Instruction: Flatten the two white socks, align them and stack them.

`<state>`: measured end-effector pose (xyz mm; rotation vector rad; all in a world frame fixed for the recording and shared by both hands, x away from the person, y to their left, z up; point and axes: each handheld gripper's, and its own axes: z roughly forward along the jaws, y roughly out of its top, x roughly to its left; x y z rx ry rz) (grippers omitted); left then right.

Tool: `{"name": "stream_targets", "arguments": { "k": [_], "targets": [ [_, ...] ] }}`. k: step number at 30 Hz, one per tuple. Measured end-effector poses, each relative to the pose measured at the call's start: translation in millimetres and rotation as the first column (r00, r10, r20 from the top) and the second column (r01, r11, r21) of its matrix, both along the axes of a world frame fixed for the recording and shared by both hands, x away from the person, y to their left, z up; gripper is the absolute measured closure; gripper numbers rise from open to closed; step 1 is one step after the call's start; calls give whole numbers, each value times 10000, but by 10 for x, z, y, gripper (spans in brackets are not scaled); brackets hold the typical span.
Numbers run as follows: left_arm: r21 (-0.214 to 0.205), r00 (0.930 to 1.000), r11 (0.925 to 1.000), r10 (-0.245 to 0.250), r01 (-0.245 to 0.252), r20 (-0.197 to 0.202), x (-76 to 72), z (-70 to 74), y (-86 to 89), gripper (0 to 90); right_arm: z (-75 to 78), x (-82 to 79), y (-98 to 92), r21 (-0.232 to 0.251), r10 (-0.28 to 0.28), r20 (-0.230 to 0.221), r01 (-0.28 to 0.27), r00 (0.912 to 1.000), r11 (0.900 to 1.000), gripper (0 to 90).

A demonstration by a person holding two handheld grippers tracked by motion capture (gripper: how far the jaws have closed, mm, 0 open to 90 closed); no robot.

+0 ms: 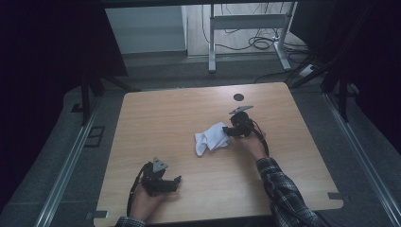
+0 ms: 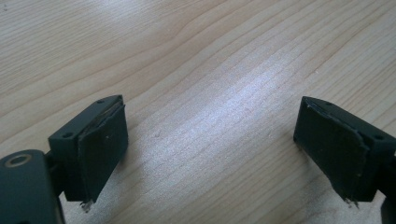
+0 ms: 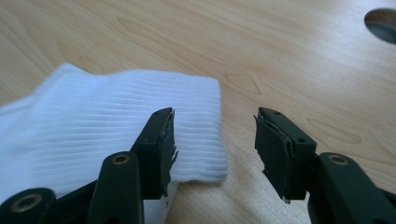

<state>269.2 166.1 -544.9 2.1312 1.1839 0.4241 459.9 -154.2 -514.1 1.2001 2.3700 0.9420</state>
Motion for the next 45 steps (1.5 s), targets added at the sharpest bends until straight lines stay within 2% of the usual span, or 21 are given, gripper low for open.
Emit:
{"name": "stream_targets", "arguments": {
  "k": [1, 3, 7, 10, 11, 12, 14, 15, 17, 18, 21, 28, 32, 33, 34, 35, 39, 42, 45],
  "targets": [
    [0, 10000, 10000, 1, -1, 0, 0, 0, 0, 100, 0, 0, 0, 0, 0, 0, 0, 10000, 10000, 460],
    [-1, 10000, 10000, 1, -1, -3, 0, 0, 0, 100, -99, 37, 13, -65, -99, -137, 98, 9999, 9999, 459],
    [0, 10000, 10000, 2, -2, 1, 0, 0, 0, 100, -145, 47, 4, -41, -188, -127, 187, 9997, 9998, 472],
    [-1, 10000, 10000, 5, -5, 3, 0, 0, -1, 100, -154, 45, -25, 120, -242, -429, 248, 9988, 9996, 621],
    [-2, 10000, 10000, 4, -4, 2, -1, 0, -1, 101, -158, 26, -45, 448, -200, -772, 235, 9968, 9987, 719],
    [-1, 10000, 10000, 4, -4, 2, -1, 0, 0, 101, -158, 26, -45, 448, -200, -772, 235, 9968, 9987, 719],
    [1, 10000, 10000, 4, -4, 1, -1, 0, -1, 101, -146, 2, -50, 493, -263, -1010, 314, 9945, 9983, 789],
    [0, 10000, 10000, 2, -2, 1, 0, 0, 0, 100, -134, -11, -47, 404, -269, -1046, 312, 9941, 9987, 807],
    [1, 10000, 10000, 3, -3, 2, 0, 0, 0, 100, -98, -55, -26, -186, -254, -807, 240, 9964, 9995, 820],
    [0, 10000, 10000, 1, -1, 2, 0, 0, 0, 100, -82, -67, -24, -278, -216, -725, 196, 9971, 9994, 822],
    [1, 10000, 10000, 4, -4, 0, 0, 0, 0, 100, 35, -106, -37, -89, -130, -579, 125, 9982, 9999, 824],
    [45, 10000, 10000, -50, 50, 18, 3, 1, 3, 100, 461, -207, -103, 510, 79, -113, -73, 9999, 9987, 823],
    [36, 10000, 10000, -17, 16, 21, 0, 1, 0, 101, 743, -289, -147, 620, 259, 406, -284, 9988, 9977, 822],
    [34, 10000, 10000, -14, 14, 23, 0, 1, 0, 101, 905, -334, -182, 546, 243, 761, -285, 9968, 9981, 822],
    [36, 10000, 10000, -13, 12, 20, -1, 1, 0, 101, 956, -348, -199, 496, 222, 857, -265, 9961, 9984, 822],
    [36, 10000, 10000, -11, 11, 22, -1, 1, 0, 101, 956, -348, -199, 496, 222, 857, -265, 9961, 9984, 822],
    [36, 10000, 10000, -2, 2, 22, -2, 1, -1, 101, 1150, -378, -369, 279, -81, 1189, 48, 9929, 9996, 819],
    [35, 10000, 10000, -2, 2, 20, -2, 1, -1, 101, 1178, -371, -529, 238, -373, 1192, 347, 9922, 9991, 818],
    [37, 10000, 10000, -2, 2, 21, -2, 1, -1, 101, 1139, -352, -710, 165, -752, 1063, 739, 9915, 9971, 817]
  ]
}}
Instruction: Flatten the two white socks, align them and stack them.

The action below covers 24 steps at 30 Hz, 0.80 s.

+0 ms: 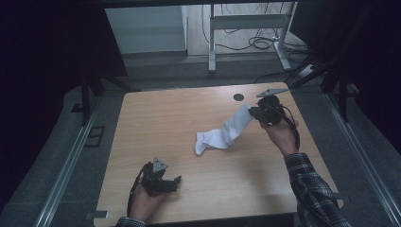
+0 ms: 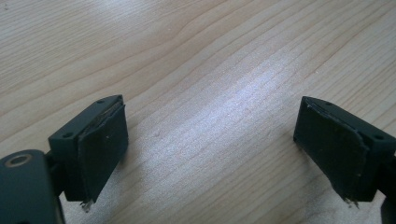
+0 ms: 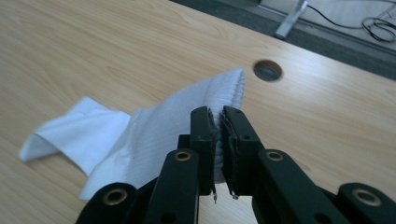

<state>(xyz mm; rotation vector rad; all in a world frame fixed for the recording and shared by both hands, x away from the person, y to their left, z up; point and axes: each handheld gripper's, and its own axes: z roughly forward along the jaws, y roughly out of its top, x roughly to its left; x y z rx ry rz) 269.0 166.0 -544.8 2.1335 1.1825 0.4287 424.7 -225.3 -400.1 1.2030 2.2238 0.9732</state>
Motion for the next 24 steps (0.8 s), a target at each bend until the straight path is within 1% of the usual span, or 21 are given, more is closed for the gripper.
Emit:
{"name": "stream_targets", "arguments": {
  "k": [6, 9, 12, 13, 15, 18, 20, 23, 24],
  "targets": [
    [3, 10000, 10000, -5, 5, 3, 0, 0, 0, 101, -164, 44, -347, -247, -738, -314, 731, 9968, 9970, 813],
    [-36, 10000, 10000, 52, -52, -22, -3, -1, -3, 101, -278, 57, -523, -394, -1116, -477, 1097, 9926, 9932, 810],
    [-38, 10000, 10000, 52, -52, -21, -3, -1, -4, 101, -387, 54, -665, -349, -1357, -689, 1336, 9883, 9904, 802],
    [-37, 10000, 10000, 50, -50, -21, -3, -1, -3, 101, -416, 52, -694, -320, -1408, -720, 1388, 9874, 9898, 790],
    [-37, 10000, 10000, 51, -51, -21, -3, -1, -4, 101, -480, 44, -754, -284, -1461, -802, 1443, 9860, 9891, 732],
    [-39, 10000, 10000, 53, -53, -20, -3, -1, -4, 101, -521, 21, -793, -15, -1430, -854, 1434, 9860, 9897, 675],
    [-38, 10000, 10000, 53, -53, -20, -3, -1, -4, 100, -532, -3, -761, 7, -1286, -801, 1291, 9885, 9916, 657],
    [-39, 10000, 10000, 55, -55, -20, -3, -1, -4, 100, -592, -48, -635, 32, -813, -860, 819, 9930, 9966, 661],
    [-38, 10000, 10000, 53, -53, -20, -3, -1, -4, 100, -627, -64, -581, 26, -595, -891, 600, 9942, 9982, 677]
  ]
}}
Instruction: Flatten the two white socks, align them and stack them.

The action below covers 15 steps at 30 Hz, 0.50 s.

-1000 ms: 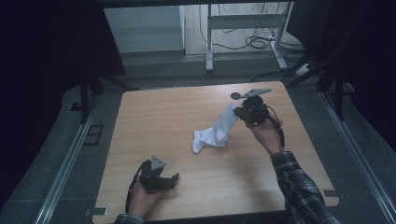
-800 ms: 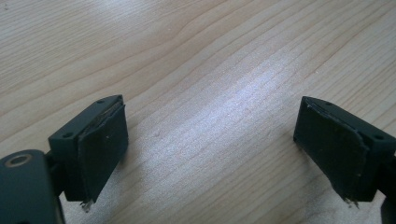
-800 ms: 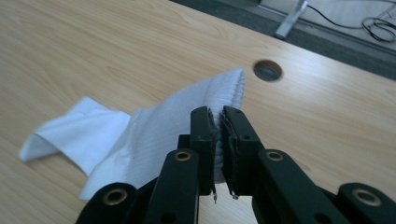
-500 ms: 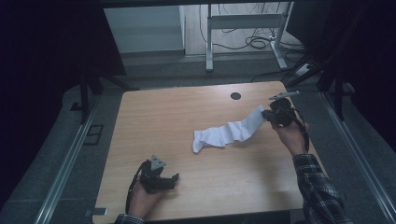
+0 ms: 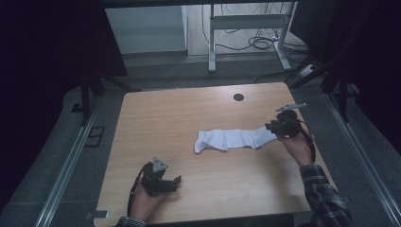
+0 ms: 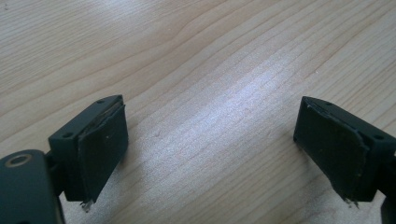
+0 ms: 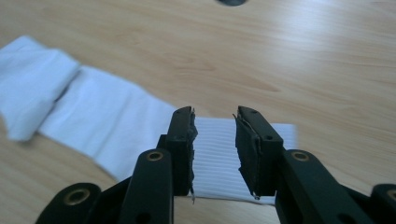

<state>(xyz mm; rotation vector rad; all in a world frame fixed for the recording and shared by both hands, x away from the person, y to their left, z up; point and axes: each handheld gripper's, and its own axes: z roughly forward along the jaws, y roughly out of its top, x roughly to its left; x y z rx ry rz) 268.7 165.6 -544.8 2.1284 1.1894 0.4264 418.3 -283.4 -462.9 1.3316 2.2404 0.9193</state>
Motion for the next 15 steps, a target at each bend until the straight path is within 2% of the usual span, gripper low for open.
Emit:
{"name": "stream_targets", "arguments": {
  "k": [5, 10, 15],
  "targets": [
    [-3, 10000, 10000, 1, -1, -1, 0, 0, 0, 100, -233, -48, 317, 199, 838, -354, -831, 9959, 9963, 756],
    [-3, 10000, 10000, 1, -1, 1, 0, 0, 0, 101, -439, -65, 623, 390, 1395, -574, -1374, 9886, 9897, 748],
    [-2, 10000, 10000, 1, -1, 0, 0, 0, 0, 101, -596, -86, 754, 20, 1652, -777, -1656, 9832, 9862, 758]
  ]
}}
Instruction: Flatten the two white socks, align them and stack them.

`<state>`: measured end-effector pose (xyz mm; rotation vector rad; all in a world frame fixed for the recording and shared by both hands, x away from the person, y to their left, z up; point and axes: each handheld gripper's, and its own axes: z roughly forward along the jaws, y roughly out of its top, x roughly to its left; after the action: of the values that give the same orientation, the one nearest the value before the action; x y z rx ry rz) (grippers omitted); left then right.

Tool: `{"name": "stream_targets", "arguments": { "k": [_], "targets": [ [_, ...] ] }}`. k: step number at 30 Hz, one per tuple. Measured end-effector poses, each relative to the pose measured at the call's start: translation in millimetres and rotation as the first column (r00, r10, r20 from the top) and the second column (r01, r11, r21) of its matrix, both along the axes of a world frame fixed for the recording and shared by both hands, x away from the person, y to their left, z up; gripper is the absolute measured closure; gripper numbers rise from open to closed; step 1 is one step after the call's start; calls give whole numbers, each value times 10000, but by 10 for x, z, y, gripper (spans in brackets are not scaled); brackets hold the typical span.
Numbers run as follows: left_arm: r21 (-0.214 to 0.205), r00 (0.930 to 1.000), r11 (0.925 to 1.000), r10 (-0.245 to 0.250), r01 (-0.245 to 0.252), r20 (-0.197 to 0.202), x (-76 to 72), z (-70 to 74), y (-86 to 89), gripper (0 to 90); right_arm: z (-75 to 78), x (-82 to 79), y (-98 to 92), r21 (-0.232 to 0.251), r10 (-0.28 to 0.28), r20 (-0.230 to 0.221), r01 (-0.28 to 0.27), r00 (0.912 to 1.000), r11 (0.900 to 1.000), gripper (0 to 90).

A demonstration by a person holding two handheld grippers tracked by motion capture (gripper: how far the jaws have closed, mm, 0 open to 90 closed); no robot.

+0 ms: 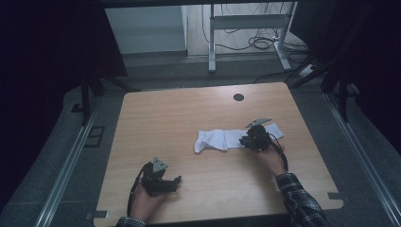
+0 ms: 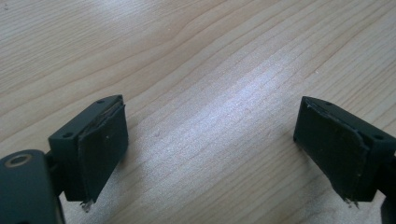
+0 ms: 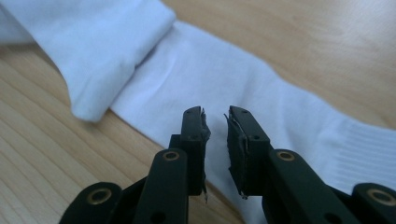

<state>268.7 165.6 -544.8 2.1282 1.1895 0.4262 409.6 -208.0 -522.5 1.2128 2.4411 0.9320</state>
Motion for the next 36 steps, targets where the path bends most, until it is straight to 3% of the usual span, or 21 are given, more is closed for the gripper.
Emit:
{"name": "stream_targets", "arguments": {
  "k": [2, 5, 8, 10, 13, 16, 18, 20, 23, 28, 31, 34, 36],
  "targets": [
    [-1, 10000, 10000, 2, -2, -1, 0, 0, 0, 101, -41, -30, -8, 46, 4, -32, -4, 10000, 10000, 765],
    [0, 10000, 10000, 23, -23, -5, 0, 1, -2, 101, -57, -103, -54, 478, -16, -147, 23, 9999, 9989, 769],
    [78, 9998, 9999, 137, -137, -108, 10, 18, -16, 109, -59, -207, -83, 531, 166, -170, -156, 9997, 9985, 770],
    [164, 9994, 9997, 197, -192, -296, 32, 62, -35, 187, -52, -273, -90, 463, 259, -213, -249, 9994, 9986, 768],
    [-368, 9991, 9993, 54, -69, -413, 85, 135, -108, 316, -46, -360, -91, 367, 395, -202, -387, 9990, 9986, 763],
    [-838, 9987, 9953, -491, 481, -96, 147, 264, -271, 391, -50, -414, -90, 327, 443, -84, -440, 9990, 9985, 759],
    [-1336, 9954, 9864, -948, 955, 118, 229, 349, -449, 413, -54, -428, -91, 321, 438, -28, -437, 9990, 9985, 759],
    [-1509, 9917, 9802, -1260, 1285, 260, 307, 394, -662, 411, -59, -440, -91, 333, 413, 36, -414, 9991, 9986, 760],
    [-1162, 9853, 9786, -1660, 1696, 395, 437, 423, -968, 426, -69, -450, -99, 418, 369, 117, -374, 9993, 9984, 761],
    [-963, 9778, 9732, -2057, 2086, 396, 657, 406, -1417, 451, -82, -462, -119, 620, 354, 138, -362, 9993, 9974, 761],
    [-694, 9782, 9761, -2037, 2060, 393, 753, 334, -1614, 449, -84, -469, -124, 617, 367, 155, -376, 9992, 9974, 761],
    [-143, 9810, 9816, -1896, 1903, 404, 811, 242, -1752, 451, -80, -478, -127, 602, 390, 105, -395, 9992, 9974, 761],
    [401, 9843, 9852, -1689, 1669, 510, 825, 186, -1794, 542, -82, -480, -134, 650, 421, 89, -426, 9991, 9970, 761]
  ]
}}
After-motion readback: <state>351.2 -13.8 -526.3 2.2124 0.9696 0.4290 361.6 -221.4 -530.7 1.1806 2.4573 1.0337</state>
